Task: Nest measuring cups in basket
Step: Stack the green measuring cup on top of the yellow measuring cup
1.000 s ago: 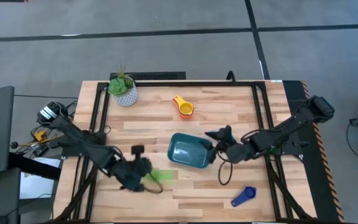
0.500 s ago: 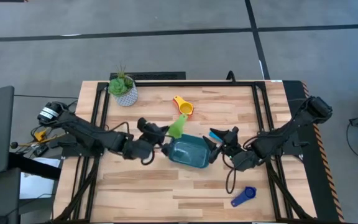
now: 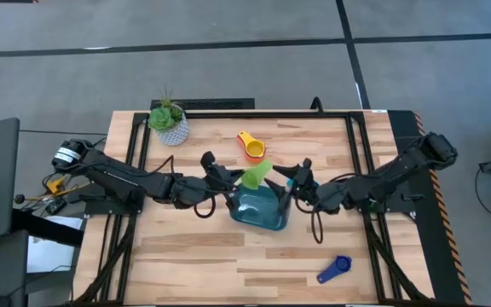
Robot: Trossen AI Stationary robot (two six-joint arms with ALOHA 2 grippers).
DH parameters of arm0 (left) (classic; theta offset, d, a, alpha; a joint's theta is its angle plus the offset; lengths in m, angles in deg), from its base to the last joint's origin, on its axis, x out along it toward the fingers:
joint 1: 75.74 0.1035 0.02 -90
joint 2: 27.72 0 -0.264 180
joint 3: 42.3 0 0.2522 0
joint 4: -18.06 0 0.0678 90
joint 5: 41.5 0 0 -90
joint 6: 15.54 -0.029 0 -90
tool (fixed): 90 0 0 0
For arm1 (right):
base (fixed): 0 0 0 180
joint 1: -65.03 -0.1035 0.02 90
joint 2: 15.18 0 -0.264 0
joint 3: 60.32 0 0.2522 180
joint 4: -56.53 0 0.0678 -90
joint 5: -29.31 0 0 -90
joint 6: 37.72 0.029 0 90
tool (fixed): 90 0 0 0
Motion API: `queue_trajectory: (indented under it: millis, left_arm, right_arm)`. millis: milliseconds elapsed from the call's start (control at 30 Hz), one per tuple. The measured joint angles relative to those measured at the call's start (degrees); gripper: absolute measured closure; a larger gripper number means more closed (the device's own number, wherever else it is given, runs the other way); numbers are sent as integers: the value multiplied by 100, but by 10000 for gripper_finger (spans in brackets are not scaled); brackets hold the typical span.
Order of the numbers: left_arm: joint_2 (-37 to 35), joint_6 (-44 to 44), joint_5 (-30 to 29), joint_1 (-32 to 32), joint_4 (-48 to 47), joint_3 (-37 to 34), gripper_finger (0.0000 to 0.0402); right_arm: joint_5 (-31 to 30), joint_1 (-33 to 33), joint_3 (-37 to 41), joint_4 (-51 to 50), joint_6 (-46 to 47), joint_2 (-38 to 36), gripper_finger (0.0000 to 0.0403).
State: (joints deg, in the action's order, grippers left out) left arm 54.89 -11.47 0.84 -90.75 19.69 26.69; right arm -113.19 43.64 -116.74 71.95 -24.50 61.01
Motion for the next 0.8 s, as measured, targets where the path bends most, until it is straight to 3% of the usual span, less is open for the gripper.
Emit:
queue_trajectory:
  millis: [300, 400, 633, 800]
  left_arm:
    - [0, -151, -15, 0, 20, 0, 401]
    - [1, -151, -15, 1, 20, 0, 401]
    - [0, -231, 176, 30, 31, 0, 401]
    - [2, -259, 842, 108, -137, 0, 398]
  right_arm:
    - [819, 203, 0, 677, -584, 2, 145]
    - [952, 331, 0, 716, -596, 2, 161]
    - [1882, 826, 0, 711, -270, 2, 282]
    - [2815, 1137, 0, 552, -259, -82, 387]
